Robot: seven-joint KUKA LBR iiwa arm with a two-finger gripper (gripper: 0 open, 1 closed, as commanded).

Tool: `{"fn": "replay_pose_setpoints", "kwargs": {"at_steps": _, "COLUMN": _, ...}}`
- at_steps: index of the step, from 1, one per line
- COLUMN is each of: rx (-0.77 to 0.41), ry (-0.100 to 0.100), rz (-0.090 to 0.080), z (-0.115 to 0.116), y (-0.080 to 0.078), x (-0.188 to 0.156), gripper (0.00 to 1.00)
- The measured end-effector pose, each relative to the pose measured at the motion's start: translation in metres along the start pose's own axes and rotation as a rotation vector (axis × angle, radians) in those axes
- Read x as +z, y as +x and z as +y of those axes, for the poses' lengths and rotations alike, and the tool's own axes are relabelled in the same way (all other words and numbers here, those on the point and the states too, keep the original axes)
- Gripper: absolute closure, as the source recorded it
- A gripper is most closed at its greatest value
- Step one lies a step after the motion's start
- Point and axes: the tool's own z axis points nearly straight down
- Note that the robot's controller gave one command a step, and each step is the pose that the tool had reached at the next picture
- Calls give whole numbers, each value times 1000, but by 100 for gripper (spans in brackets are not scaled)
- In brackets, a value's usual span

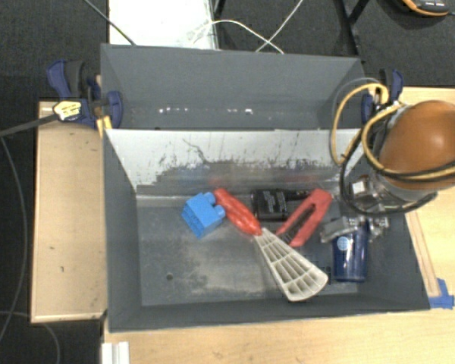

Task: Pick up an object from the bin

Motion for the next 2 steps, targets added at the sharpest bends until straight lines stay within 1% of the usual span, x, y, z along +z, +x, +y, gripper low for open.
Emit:
{"fn": "replay_pose_setpoints", "kwargs": {"at_steps": 1, "rx": 2, "ry": 6, "rz": 3, "z": -2, "y": 0, "x": -35, "gripper": 100}}
{"fn": "replay_pose_setpoints", "kwargs": {"at_steps": 2, "rx": 3, "ry": 8, "rz": 3, "z": -2, "y": 1, "x": -59, "gripper": 100}}
